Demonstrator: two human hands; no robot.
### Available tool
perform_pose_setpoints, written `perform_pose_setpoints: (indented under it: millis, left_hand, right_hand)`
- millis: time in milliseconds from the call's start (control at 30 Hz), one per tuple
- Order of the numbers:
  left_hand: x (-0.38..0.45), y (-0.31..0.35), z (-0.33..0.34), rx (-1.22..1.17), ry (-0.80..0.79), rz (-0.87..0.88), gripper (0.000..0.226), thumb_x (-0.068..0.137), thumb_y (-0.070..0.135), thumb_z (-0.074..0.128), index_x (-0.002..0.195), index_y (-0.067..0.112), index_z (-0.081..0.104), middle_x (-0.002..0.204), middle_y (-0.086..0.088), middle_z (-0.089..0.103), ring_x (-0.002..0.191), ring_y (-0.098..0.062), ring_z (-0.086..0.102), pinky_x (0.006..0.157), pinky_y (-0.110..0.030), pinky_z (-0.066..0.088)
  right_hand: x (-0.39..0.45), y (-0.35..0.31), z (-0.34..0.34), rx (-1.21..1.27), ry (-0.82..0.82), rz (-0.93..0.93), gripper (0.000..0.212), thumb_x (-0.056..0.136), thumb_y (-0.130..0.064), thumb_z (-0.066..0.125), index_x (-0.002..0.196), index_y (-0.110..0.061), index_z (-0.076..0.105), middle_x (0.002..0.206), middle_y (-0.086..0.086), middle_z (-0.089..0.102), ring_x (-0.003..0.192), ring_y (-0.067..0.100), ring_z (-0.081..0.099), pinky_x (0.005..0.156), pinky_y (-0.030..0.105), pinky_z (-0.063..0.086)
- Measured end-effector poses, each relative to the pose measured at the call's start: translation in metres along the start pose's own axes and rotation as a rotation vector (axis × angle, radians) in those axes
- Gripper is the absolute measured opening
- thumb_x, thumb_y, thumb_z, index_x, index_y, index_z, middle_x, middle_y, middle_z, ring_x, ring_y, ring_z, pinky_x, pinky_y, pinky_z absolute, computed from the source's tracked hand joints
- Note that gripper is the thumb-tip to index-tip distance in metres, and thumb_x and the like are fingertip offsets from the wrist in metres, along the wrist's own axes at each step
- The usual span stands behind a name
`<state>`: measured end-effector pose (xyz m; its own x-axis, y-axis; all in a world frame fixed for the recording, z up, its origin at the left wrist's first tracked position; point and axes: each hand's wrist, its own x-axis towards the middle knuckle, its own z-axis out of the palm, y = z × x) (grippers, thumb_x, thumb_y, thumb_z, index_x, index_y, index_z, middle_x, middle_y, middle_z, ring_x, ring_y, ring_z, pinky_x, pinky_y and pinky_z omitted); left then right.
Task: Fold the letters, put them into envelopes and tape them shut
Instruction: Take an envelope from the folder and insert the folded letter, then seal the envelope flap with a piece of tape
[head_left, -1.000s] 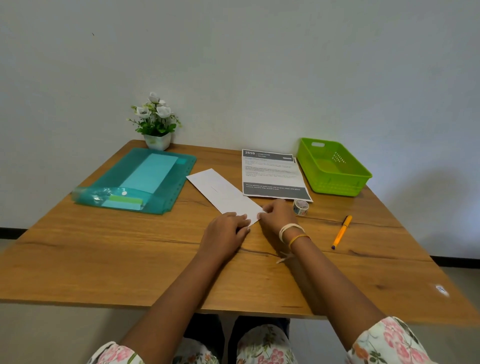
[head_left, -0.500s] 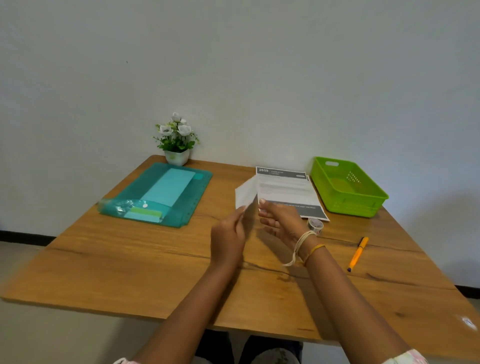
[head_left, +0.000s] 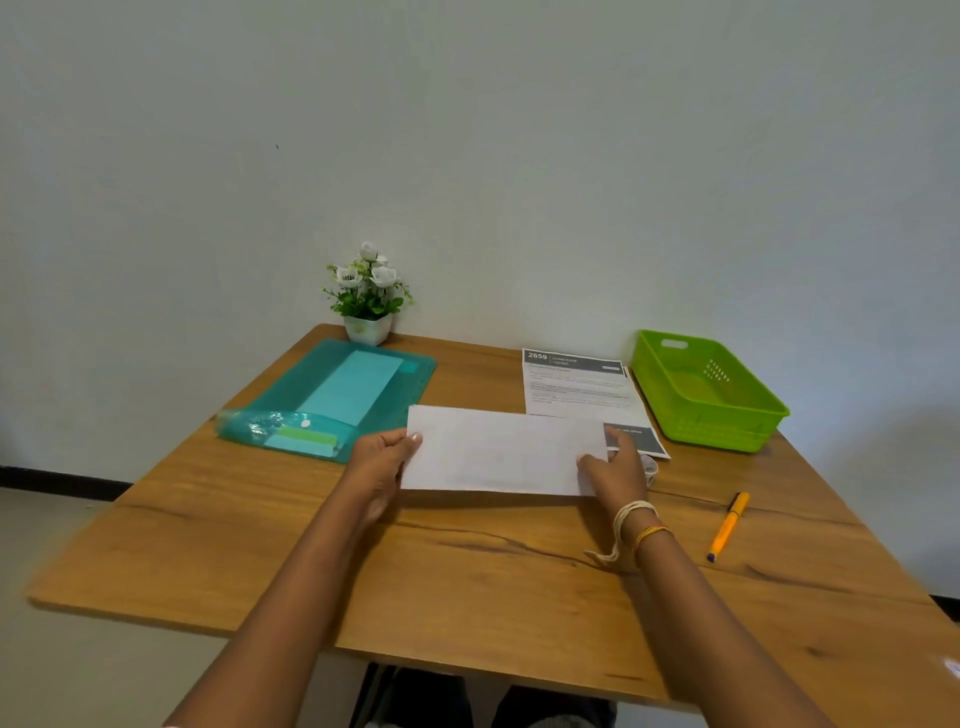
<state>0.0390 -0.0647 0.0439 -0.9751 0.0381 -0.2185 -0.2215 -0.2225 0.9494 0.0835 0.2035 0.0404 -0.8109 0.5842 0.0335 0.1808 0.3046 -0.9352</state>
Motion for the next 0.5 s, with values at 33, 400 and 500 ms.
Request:
perform_pose_setpoints:
  millis: [33, 400, 500]
  left_hand:
    - [0.002, -0.001, -0.001, 0.069, 0.022, -0.006, 0.02, 0.093, 0.012, 0.06, 0.109, 0.001, 0.067, 0.098, -0.012, 0.071, 0.088, -0.023, 0.067, 0.064, -0.028, 0.056]
    - [-0.004, -0.02, 0.019, 1.209, 0.249, 0.37, 0.028, 0.09, 0.028, 0.064, 0.113, 0.012, 0.064, 0.111, -0.011, 0.063, 0.103, -0.028, 0.058, 0.078, -0.033, 0.045]
    - [-0.01, -0.026, 0.025, 1.388, 0.307, 0.435, 0.031, 0.091, 0.038, 0.06, 0.11, 0.014, 0.066, 0.11, -0.01, 0.06, 0.102, -0.026, 0.055, 0.081, -0.035, 0.047]
  right_hand:
    - [-0.001, 0.003, -0.001, -0.064, 0.006, -0.005, 0.052, 0.084, -0.005, 0.062, 0.134, -0.011, 0.047, 0.128, 0.015, 0.058, 0.112, 0.03, 0.056, 0.087, 0.034, 0.048]
    - [-0.012, 0.028, -0.01, -0.629, 0.005, -0.13, 0.036, 0.084, -0.019, 0.061, 0.119, -0.009, 0.062, 0.115, 0.014, 0.065, 0.1, 0.029, 0.062, 0.079, 0.032, 0.051]
    - [-0.016, 0.032, -0.013, -0.682, 0.046, -0.169, 0.033, 0.087, -0.029, 0.062, 0.113, -0.01, 0.065, 0.113, 0.015, 0.064, 0.099, 0.028, 0.061, 0.081, 0.034, 0.053]
